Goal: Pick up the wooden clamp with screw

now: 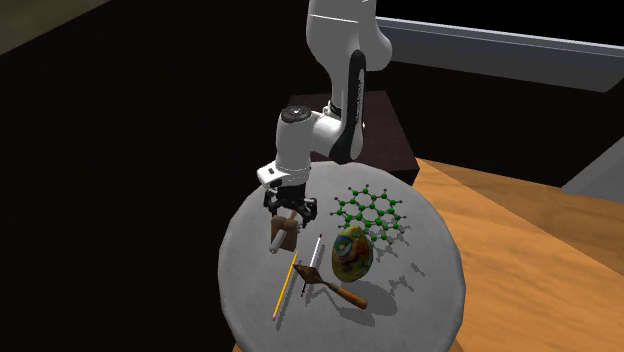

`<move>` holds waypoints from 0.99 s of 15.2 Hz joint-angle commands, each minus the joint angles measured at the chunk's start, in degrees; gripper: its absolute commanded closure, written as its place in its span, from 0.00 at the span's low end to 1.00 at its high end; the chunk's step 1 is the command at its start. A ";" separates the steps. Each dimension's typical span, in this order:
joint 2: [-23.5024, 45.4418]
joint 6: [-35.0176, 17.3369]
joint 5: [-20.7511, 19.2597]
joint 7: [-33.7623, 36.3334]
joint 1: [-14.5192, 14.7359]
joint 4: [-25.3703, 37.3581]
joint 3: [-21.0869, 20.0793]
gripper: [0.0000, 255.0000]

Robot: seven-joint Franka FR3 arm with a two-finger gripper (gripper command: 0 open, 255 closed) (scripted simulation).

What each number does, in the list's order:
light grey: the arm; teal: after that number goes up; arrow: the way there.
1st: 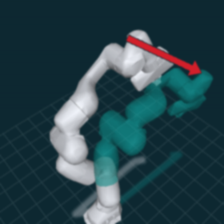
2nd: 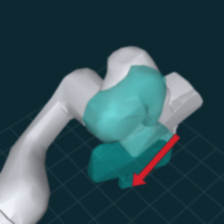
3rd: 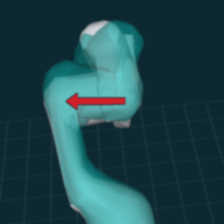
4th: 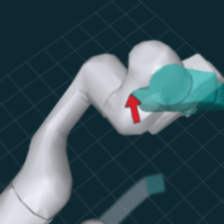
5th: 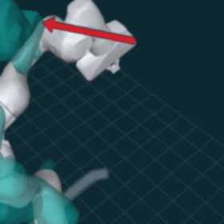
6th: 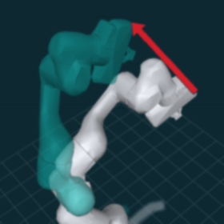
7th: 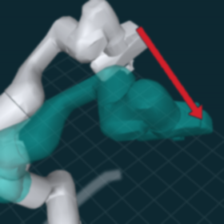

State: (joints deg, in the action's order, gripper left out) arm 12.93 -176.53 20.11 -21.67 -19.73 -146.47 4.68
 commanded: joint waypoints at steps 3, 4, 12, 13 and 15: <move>1.30 -1.28 1.27 -1.00 -1.29 0.13 -1.66 1.00; 1.29 -1.29 1.26 -0.98 -1.26 0.11 -1.65 1.00; 1.27 -1.25 1.21 -0.93 -1.19 0.13 -1.58 1.00; 0.37 -0.47 0.48 -0.26 -0.21 -0.05 -0.44 1.00; -1.43 1.07 -1.26 1.27 1.70 -0.39 1.84 1.00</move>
State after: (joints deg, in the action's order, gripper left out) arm 12.43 -176.13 19.72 -21.30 -19.13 -146.59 5.36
